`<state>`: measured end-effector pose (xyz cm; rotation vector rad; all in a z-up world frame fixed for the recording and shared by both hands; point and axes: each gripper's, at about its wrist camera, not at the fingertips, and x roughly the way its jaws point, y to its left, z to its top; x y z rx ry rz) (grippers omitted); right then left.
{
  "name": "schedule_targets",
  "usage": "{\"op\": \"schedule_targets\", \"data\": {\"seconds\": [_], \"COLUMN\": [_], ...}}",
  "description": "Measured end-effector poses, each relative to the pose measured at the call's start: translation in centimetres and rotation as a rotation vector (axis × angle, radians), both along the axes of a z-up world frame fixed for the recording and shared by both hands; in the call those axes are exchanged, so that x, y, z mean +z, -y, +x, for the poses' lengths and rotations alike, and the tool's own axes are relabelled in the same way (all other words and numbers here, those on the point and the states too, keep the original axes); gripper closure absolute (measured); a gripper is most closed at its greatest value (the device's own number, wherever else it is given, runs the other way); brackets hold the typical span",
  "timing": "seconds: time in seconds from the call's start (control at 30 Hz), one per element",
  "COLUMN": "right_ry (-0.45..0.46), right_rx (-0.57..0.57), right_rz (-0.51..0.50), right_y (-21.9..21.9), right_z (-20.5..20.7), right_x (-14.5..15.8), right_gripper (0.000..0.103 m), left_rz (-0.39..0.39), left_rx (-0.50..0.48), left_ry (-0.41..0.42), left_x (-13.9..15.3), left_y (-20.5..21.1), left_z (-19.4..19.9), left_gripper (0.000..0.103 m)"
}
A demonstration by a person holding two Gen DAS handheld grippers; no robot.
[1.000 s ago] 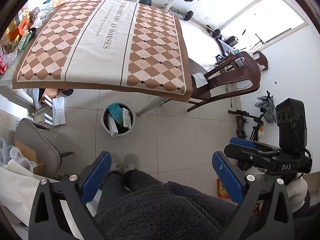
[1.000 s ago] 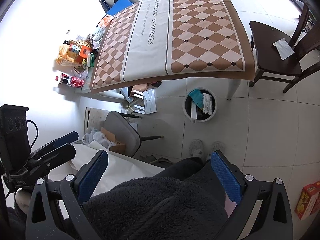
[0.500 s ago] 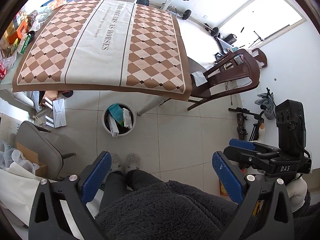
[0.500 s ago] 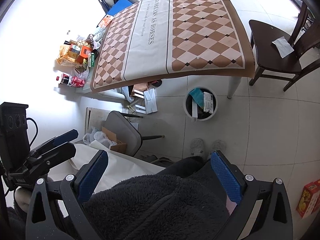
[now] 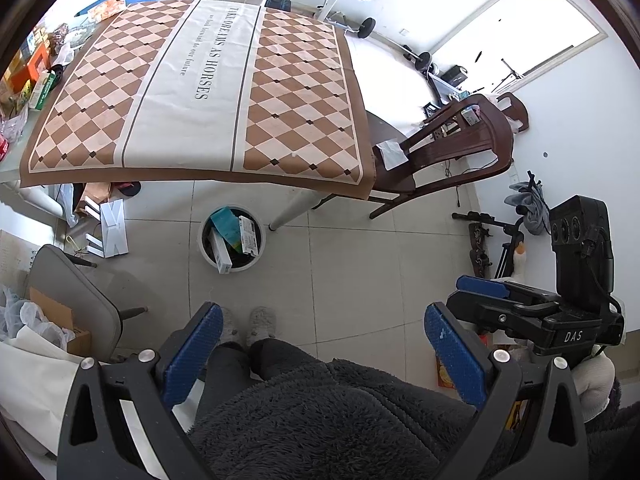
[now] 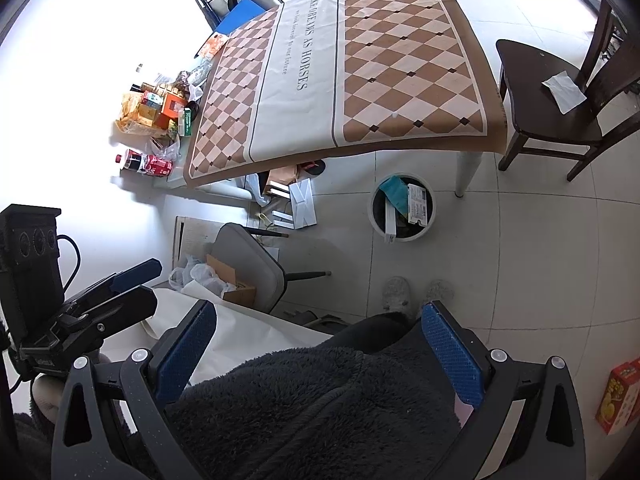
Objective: Collect trash
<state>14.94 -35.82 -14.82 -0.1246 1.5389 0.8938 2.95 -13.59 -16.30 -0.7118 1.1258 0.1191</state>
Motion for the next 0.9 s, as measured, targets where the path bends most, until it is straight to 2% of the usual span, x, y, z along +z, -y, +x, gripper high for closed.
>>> {"op": "schedule_targets", "data": {"seconds": [0.9], "right_ry": [0.001], "right_rx": [-0.004], "right_rz": [0.008], "right_y": [0.48], "right_z": [-0.31], "right_x": [0.79], "right_gripper": [0.000], "left_rz": [0.004], "left_rx": [-0.001], "left_ry": [0.004], "left_x": [0.02], "left_y": [0.11], "left_z": [0.14], "left_gripper": [0.000]}}
